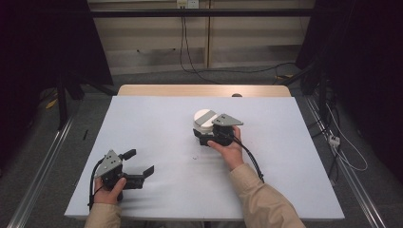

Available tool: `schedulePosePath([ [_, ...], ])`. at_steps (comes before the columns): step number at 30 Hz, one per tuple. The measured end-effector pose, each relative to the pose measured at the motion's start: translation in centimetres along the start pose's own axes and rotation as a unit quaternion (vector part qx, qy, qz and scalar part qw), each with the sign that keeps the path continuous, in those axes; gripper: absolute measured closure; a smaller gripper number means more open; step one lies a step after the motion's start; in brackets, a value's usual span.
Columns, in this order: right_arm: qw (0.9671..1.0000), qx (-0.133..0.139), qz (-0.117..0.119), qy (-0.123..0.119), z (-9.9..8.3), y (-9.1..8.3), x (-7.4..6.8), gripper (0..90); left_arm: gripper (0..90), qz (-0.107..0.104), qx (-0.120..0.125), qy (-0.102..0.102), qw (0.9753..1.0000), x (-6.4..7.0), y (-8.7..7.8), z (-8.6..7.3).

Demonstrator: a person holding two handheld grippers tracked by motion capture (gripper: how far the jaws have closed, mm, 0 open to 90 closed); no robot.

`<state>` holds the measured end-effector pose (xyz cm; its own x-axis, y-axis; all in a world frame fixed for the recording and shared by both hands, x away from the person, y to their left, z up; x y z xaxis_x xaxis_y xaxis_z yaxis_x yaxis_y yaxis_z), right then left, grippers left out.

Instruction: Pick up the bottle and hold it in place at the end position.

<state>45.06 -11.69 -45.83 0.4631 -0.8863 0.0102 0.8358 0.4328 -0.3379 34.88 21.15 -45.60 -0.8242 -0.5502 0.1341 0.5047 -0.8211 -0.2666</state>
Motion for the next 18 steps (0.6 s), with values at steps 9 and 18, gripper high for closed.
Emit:
schedulePosePath([
  [9, 1.0000, -0.002, 0.000, 0.000, -0.24, 0.23, 0.10, 18.4, 3.2, 0.000, -0.001, -0.002, 1.0000, 0.01, 0.02, -0.03],
  [18, 1.0000, -0.005, 0.005, -0.006, -0.46, 0.40, -0.16, 18.4, 3.2, -0.001, -0.003, 0.001, 1.0000, 0.01, 0.08, -0.01],
])
Point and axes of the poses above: each handheld gripper's, and its own axes: y roughly forward along the jaws, z roughly out of its top, x roughly to its right, the point moved 2 cm from there along y, roughly forward along the jaws, and after that the axes turned 9 degrees about -z, right-handed, at the moved point
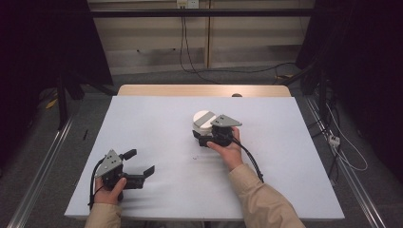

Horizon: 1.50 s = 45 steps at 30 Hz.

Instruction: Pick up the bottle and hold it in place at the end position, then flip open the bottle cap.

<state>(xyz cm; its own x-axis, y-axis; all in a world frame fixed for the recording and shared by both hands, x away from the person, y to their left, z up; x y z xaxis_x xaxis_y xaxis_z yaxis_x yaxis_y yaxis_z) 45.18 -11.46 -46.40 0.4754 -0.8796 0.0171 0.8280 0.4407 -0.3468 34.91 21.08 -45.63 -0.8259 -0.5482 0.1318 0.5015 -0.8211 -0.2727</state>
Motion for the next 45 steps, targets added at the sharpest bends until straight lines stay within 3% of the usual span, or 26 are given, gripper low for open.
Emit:
schedulePosePath([
  [15, 1.0000, 0.005, -0.005, -0.006, -0.1, 0.2, 0.1, 18.4, 3.2, 0.000, -0.001, -0.002, 1.0000, 0.1, 0.4, 0.0],
  [23, 0.9997, 0.004, -0.006, -0.023, -0.1, 0.0, -0.1, 18.4, 3.4, 0.008, 0.001, -0.001, 1.0000, 0.0, 0.2, 0.1],
  [45, 0.9998, 0.001, -0.007, -0.018, -0.2, -0.1, -0.1, 18.5, 5.0, 0.019, 0.010, -0.009, 0.9997, 0.1, 0.9, 1.1],
])
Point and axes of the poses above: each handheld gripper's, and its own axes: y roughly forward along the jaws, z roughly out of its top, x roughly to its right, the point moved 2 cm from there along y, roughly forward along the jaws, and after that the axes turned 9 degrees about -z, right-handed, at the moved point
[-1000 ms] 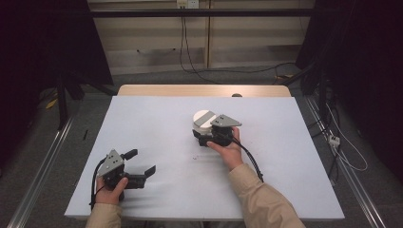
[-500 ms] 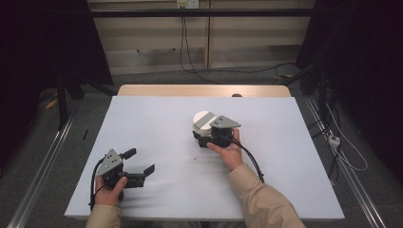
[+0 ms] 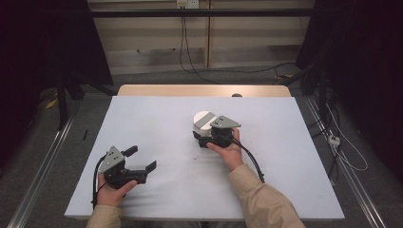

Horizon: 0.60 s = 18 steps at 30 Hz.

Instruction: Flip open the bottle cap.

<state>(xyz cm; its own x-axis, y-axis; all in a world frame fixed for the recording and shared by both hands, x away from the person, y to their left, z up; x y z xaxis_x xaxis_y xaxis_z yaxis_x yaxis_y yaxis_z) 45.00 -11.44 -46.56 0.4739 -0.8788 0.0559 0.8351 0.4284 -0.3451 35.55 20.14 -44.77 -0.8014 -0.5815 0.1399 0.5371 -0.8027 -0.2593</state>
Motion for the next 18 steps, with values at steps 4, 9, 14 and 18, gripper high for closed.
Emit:
schedulePosePath([
  [4, 1.0000, -0.001, 0.000, 0.001, 0.0, 0.0, 0.0, 18.5, 7.0, -0.004, 0.003, -0.006, 1.0000, 0.1, 0.5, 0.3],
  [9, 1.0000, 0.000, -0.001, 0.000, 0.0, 0.0, 0.0, 18.5, 20.7, -0.007, 0.001, -0.003, 1.0000, 0.4, 1.0, 0.7],
  [14, 1.0000, -0.001, -0.001, 0.000, 0.0, 0.0, 0.0, 18.5, 37.1, -0.010, -0.007, -0.008, 0.9999, 0.5, 1.4, 0.9],
  [18, 1.0000, -0.002, -0.001, 0.000, 0.0, 0.0, 0.0, 18.6, 42.8, -0.006, -0.015, -0.011, 0.9998, 0.5, 1.7, 1.0],
])
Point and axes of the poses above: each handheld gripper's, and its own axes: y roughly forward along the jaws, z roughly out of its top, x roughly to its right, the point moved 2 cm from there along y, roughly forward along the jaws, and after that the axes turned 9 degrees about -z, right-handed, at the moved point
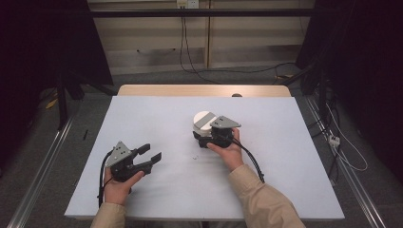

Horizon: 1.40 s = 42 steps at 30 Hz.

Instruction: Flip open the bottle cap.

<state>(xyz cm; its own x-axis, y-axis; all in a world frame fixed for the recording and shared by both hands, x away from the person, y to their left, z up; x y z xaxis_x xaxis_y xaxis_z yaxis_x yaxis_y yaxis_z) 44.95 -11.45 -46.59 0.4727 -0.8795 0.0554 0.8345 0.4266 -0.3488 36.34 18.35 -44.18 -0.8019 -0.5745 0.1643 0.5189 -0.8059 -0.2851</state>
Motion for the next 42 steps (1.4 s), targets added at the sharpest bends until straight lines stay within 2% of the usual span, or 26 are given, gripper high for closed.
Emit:
schedulePosePath([
  [1, 1.0000, -0.001, 0.000, 0.000, 0.0, 0.0, 0.0, 18.6, 44.4, 0.003, -0.003, -0.001, 1.0000, 0.0, 0.1, 0.1],
  [8, 1.0000, -0.002, 0.001, 0.000, 0.0, 0.0, 0.0, 18.6, 52.6, -0.012, -0.023, -0.006, 0.9996, 0.2, 1.2, 0.3],
  [13, 1.0000, -0.003, 0.001, 0.002, 0.0, 0.0, 0.0, 18.6, 53.9, -0.019, -0.035, -0.006, 0.9992, 0.2, 2.0, 0.6],
  [16, 1.0000, -0.003, 0.001, 0.003, 0.0, 0.0, 0.0, 18.6, 56.2, -0.029, -0.030, -0.013, 0.9990, 0.4, 2.5, 0.9],
  [18, 1.0000, -0.003, 0.001, 0.002, 0.0, 0.0, 0.0, 18.6, 58.8, -0.033, -0.032, -0.010, 0.9989, 0.5, 2.8, 1.1],
  [23, 1.0000, -0.003, 0.001, 0.002, 0.0, 0.0, 0.0, 18.6, 68.2, -0.051, -0.042, -0.025, 0.9975, 0.6, 3.6, 1.4],
  [28, 1.0000, -0.003, 0.001, 0.003, 0.0, 0.0, 0.0, 18.6, 76.3, -0.059, -0.050, -0.026, 0.9967, 0.8, 4.4, 1.9],
  [30, 1.0000, -0.003, 0.001, 0.002, 0.0, 0.0, 0.0, 18.6, 77.4, -0.061, -0.057, -0.023, 0.9963, 0.9, 4.7, 2.0],
  [42, 1.0000, -0.004, 0.001, 0.000, -0.1, 0.0, 0.0, 18.6, 90.0, -0.084, -0.073, -0.042, 0.9929, 1.1, 6.3, 2.7],
])
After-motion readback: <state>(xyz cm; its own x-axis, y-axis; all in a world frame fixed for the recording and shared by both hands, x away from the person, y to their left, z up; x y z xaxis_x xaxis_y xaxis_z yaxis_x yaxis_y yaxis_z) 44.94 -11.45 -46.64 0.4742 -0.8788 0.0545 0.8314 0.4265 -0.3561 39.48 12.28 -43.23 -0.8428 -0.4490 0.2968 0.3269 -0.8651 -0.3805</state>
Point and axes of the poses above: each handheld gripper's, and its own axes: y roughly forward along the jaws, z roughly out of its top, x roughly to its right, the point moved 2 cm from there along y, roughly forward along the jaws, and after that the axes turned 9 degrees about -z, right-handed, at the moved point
